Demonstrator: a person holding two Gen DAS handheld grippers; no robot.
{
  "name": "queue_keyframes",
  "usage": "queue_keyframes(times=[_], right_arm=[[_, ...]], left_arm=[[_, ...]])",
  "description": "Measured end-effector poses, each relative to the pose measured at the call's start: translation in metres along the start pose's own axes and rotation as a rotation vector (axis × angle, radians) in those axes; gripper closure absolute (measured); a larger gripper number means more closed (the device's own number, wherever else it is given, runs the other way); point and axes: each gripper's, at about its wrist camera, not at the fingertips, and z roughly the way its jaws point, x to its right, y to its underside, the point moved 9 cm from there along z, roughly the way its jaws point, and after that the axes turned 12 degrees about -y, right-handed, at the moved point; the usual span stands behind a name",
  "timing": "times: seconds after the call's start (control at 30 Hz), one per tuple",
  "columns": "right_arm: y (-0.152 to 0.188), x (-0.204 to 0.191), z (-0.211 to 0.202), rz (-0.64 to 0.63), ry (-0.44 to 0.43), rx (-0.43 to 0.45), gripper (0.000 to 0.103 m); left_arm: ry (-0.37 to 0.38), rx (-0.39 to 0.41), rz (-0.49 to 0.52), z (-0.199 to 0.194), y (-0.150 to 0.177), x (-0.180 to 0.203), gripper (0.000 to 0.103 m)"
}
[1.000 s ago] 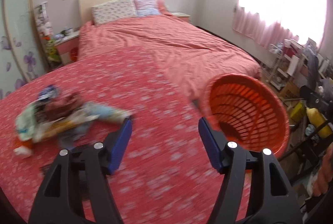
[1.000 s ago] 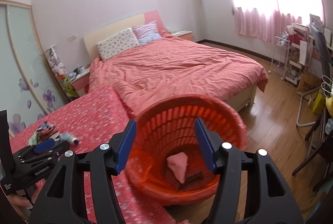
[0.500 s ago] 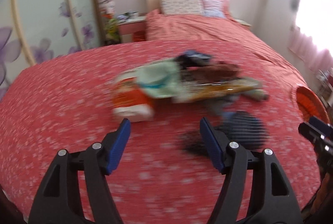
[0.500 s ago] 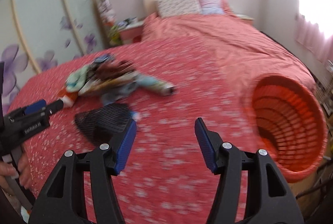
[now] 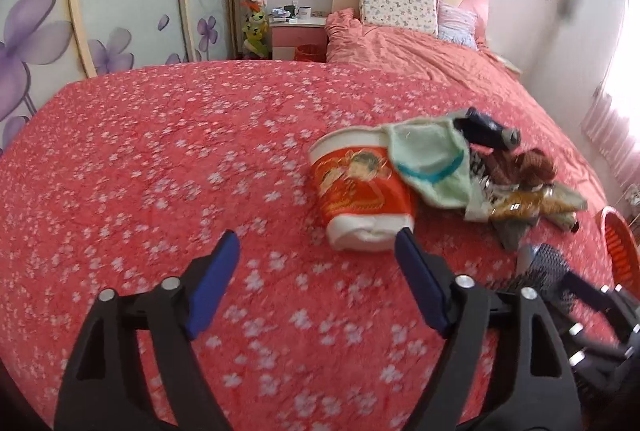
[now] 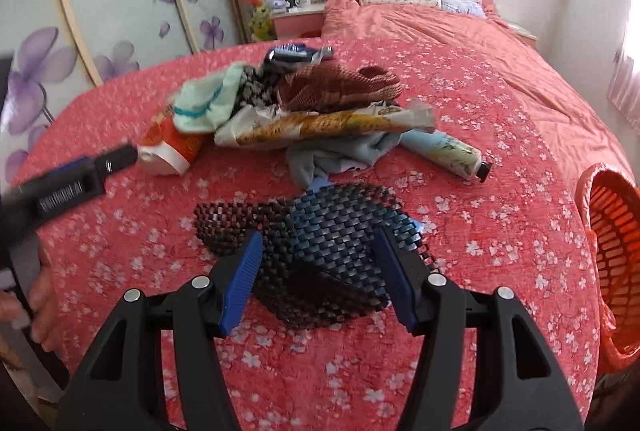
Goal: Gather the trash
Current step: 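Grasp the black mesh pad with the right gripper while the left grasps the paper cup, then carry the paper cup and black mesh pad over the orange basket and release both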
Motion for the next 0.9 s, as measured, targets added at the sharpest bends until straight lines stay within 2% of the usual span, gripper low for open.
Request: queue_keyframes(times=[0.03,0.13,0.23,0.33,0.37,0.47,0.73,0.9], right_arm=[[0.001,-0.001,-0.001,-0.016,0.013,-0.001,0.044],[0.001,-0.002,-0.001,-0.027,0.027,0.0,0.055],[0.001,-0.006,0.0,-0.033,0.012,0.004,0.069],[0.001,-0.01,-0.001,-0.041,-0.008,0.003,0.09],[0.002,-0.011,-0.002,-0.04,-0.02,0.002,0.092],[0.002,-0.011,-0.006,-0.02,-0.056,0.012,0.095],[0.0,0.001,-0.025,0.04,-0.083,0.053,0.095],[-0.003,0.021,-0.03,0.046,-0.011,0.074,0.095]], left_arm=[[0.003,0.001,0.001,0.002,-0.003,0.002,0.018],[-0.007,-0.009,0.03,0.014,-0.011,0.018,0.016],[-0.041,-0.031,0.061,0.03,-0.016,0.028,0.016],[-0.057,-0.059,0.065,0.045,-0.02,0.031,0.015],[-0.056,-0.066,0.066,0.049,-0.021,0.031,0.015],[-0.03,-0.089,0.064,0.056,-0.022,0.031,0.034],[0.009,-0.076,0.064,0.04,-0.002,0.009,0.034],[0.017,-0.07,0.076,0.021,0.02,0.002,0.033]])
